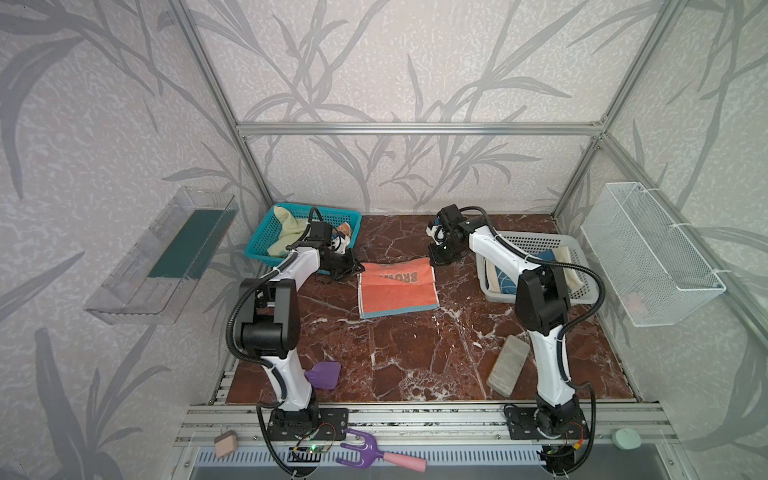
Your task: Fold and stack the towels
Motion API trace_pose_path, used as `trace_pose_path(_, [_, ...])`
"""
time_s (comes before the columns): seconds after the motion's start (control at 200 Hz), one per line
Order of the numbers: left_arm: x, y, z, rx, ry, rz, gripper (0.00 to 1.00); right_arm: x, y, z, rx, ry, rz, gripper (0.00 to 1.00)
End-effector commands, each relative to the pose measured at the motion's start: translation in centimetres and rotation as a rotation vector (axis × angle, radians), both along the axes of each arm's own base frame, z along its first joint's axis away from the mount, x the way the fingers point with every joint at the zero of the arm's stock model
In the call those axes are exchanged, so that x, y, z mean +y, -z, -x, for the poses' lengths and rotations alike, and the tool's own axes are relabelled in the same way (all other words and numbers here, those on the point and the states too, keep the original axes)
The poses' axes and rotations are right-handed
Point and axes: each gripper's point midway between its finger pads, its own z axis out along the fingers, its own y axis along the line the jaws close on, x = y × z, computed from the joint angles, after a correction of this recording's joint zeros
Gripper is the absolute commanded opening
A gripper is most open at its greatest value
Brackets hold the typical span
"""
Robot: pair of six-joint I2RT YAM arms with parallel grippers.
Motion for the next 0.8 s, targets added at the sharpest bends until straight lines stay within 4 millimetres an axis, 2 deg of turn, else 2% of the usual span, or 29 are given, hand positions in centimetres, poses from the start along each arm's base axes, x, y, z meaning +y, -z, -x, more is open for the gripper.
trace_pose_path(0.0, [-0.6, -1.3, -0.8, -0.050, 0.016, 0.025, 0.00, -0.3, -1.3, 0.4, 0.012, -0.015, -0.031, 0.00])
trace_pose_path(0.08, [-1.2, -1.0, 0.6, -0.036, 0.034, 0.012, 0.00, -0.8, -1.7, 1.6, 0.015, -0.024, -0.024, 0.00])
trace_pose_path(0.19, [-1.9, -0.1, 3.7, 0.000, 0.043, -0.004, 0.00, -2.2, -1.6, 4.5, 0.034, -0.020, -0.016, 0.00])
trace_pose_path(0.375, [-3.7, 0.7, 10.4, 0.043, 0.057, -0.037, 0.00, -4.3, -0.7, 11.6, 0.087, 0.005, -0.026, 0.00])
trace_pose_path(0.42, [-4.2, 0.5, 11.8, 0.043, 0.061, -0.040, 0.00, -4.8, -0.2, 13.2, 0.104, 0.009, -0.020, 0.00])
trace_pose_path(0.425, [-4.3, 0.5, 11.9, 0.043, 0.060, -0.041, 0.00, -4.9, -0.7, 13.5, 0.093, 0.008, -0.028, 0.00])
trace_pose_path(0.54, [-5.2, -1.2, 14.2, 0.038, 0.062, -0.030, 0.00, -5.5, -2.3, 16.5, 0.078, 0.010, -0.044, 0.00])
trace_pose_path(0.61, [-5.1, -3.0, 14.6, 0.029, 0.056, -0.039, 0.00, -6.0, -3.6, 17.3, 0.053, 0.018, -0.044, 0.00])
trace_pose_path(0.675, [-5.1, -4.6, 14.5, 0.017, 0.056, -0.044, 0.00, -6.4, -4.6, 17.2, 0.017, 0.026, -0.040, 0.00])
trace_pose_path(0.8, [-5.2, -7.2, 12.8, -0.024, 0.059, -0.049, 0.00, -6.5, -6.5, 14.8, -0.085, 0.029, -0.018, 0.00])
